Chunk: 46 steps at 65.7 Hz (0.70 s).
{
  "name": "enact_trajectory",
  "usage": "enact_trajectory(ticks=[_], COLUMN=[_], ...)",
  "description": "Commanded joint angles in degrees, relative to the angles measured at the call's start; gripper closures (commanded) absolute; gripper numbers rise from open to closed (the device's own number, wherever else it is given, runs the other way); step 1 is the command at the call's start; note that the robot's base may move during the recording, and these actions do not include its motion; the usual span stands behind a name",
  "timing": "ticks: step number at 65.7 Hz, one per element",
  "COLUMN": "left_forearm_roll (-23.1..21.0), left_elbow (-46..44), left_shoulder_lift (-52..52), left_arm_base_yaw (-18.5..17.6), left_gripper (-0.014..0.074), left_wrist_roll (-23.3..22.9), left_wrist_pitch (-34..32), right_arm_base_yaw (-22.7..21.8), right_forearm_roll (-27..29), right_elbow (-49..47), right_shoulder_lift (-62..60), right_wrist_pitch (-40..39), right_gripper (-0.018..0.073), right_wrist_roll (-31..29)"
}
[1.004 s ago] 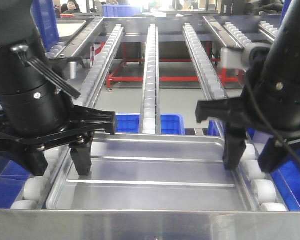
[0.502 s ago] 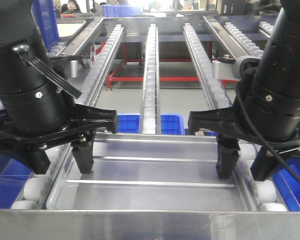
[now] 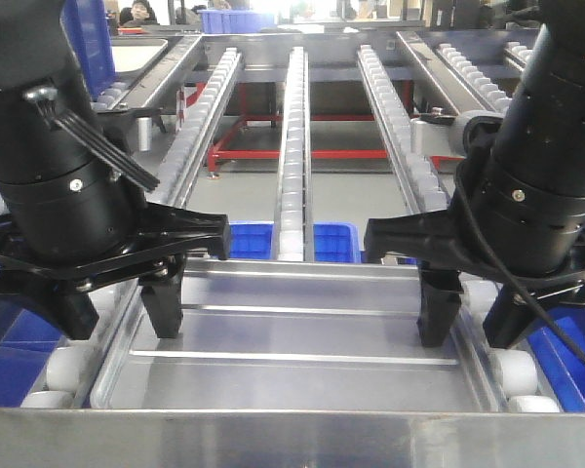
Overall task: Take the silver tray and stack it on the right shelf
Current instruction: 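Close both grippers on the tray's side rims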
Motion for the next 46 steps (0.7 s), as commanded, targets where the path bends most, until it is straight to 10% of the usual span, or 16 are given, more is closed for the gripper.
enact_trajectory(ticks=[1,20,46], left_forearm_roll=[0.6,0.6,0.6], left_elbow=[-1.7,-1.7,-1.7], left_shoulder_lift=[-2.0,-2.0,-2.0], left_arm_base_yaw=[-0.5,-0.5,-0.5], left_gripper=[0.0335,0.0462,0.07], left_wrist_roll=[-0.5,-0.5,-0.5], left_wrist_pitch=[-1.6,-1.6,-1.6], right_arm_base_yaw=[0.0,0.0,0.0], right_forearm_roll=[0.4,0.4,0.4], right_elbow=[-1.2,-1.2,-1.2], right_shoulder_lift=[-1.6,-1.6,-1.6], right_wrist_pitch=[-0.1,0.2,0.7], right_gripper=[0.0145,0.0174,0.049], right_wrist_roll=[0.1,0.1,0.1])
